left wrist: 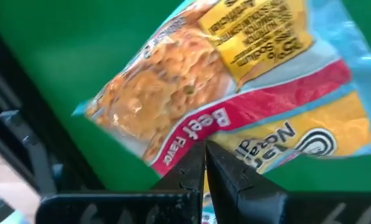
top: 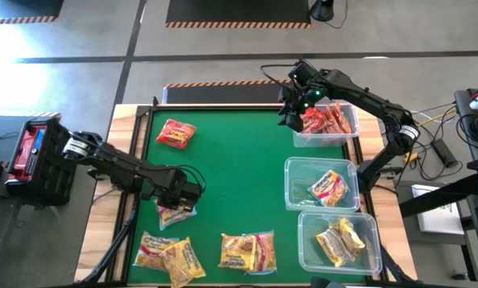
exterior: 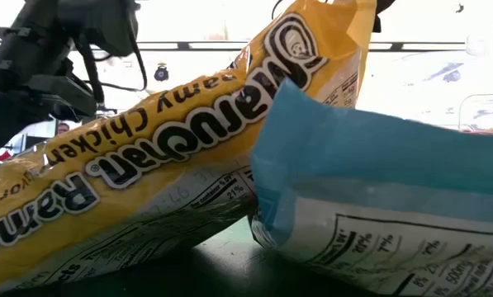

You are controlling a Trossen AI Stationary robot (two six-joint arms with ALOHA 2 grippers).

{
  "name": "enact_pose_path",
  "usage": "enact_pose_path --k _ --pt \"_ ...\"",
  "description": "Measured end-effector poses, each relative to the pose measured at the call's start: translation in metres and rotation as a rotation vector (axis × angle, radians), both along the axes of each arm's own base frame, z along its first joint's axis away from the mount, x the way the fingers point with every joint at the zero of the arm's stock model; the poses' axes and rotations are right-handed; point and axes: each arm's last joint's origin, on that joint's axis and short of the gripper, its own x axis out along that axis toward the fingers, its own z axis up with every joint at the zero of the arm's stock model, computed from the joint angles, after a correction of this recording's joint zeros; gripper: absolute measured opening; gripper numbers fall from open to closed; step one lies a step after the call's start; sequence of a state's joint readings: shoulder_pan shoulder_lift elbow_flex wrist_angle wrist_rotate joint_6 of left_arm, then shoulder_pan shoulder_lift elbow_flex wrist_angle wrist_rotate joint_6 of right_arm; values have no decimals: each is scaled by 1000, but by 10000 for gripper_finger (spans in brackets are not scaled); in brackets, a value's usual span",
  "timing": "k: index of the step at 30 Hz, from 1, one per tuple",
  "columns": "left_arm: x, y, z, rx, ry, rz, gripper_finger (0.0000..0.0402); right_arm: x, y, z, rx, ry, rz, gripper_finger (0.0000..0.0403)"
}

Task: Sort Maruchan noodles
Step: Move the top blue noodle pack to the top middle of the table

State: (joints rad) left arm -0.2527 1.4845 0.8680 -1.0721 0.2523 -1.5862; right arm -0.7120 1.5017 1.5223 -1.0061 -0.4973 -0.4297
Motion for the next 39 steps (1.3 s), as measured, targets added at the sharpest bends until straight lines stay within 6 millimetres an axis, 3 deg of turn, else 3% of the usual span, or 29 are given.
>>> enact_pose_path --k 5,11,20,28,34,39 --pt "16 8 -10 -30 -73 -9 0 0 0 0 0 0 0 219" --pt "35 39 -18 19 -197 -43 0 -1 1 -1 15 11 -9 219" --pt "67 113 -16 274 -436 -96 0 -1 1 -1 33 14 -29 219" --pt "118 187 -13 435 -637 -155 0 -1 1 -1 68 20 -71 219" --pt "143 190 2 460 -699 -226 0 -6 6 -4 129 90 -81 219" --pt "135 186 17 480 -716 -247 0 -8 7 -5 125 101 -63 219"
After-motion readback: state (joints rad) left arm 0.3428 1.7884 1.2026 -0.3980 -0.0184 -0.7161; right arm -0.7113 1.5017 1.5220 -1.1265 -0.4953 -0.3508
